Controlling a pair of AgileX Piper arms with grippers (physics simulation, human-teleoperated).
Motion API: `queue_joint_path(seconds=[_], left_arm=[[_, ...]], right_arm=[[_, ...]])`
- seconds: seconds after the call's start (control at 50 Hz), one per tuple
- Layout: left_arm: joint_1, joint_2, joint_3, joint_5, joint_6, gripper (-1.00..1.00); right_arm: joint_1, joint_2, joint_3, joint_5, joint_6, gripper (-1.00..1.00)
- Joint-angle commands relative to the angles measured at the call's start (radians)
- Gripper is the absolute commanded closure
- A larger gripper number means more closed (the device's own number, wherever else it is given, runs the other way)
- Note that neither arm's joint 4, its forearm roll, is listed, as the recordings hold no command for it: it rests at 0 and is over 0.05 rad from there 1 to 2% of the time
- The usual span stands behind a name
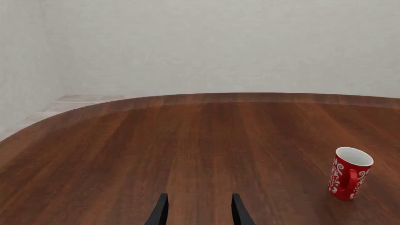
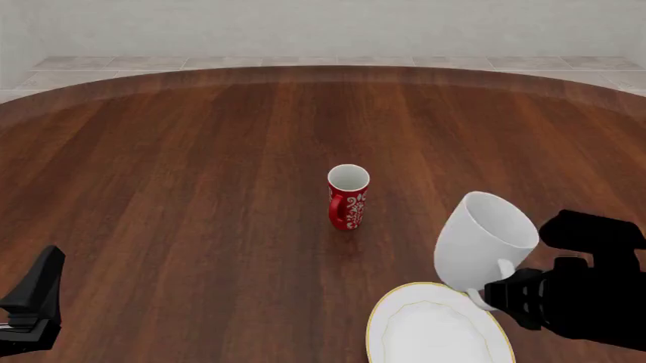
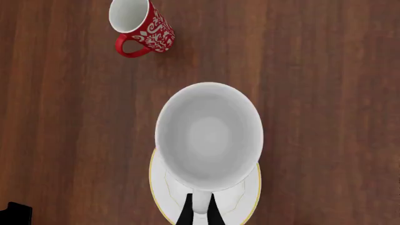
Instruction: Put the white mug on the plate.
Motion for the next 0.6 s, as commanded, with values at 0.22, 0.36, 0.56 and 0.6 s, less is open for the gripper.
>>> queue_joint_path(seconds=[0.22, 0.36, 0.56, 0.6], left_arm=[[-0.002, 0.0, 0.0, -0.001, 0.0, -1.0], [-0.002, 0.0, 0.0, -0.001, 0.0, -1.0], [-0.002, 0.0, 0.0, -0.001, 0.0, -1.0], [-0.002, 0.0, 0.0, -0.001, 0.0, -1.0]], right_arm=[[0.028, -0.057, 0.041, 0.049, -0.016, 1.0], [0.035, -0.075, 0.049, 0.069, -0.03, 1.0], [0.064, -0.093, 0.073, 0.082, -0.022, 1.0], [0.069, -0.1, 0.081, 0.084, -0.02, 1.0]])
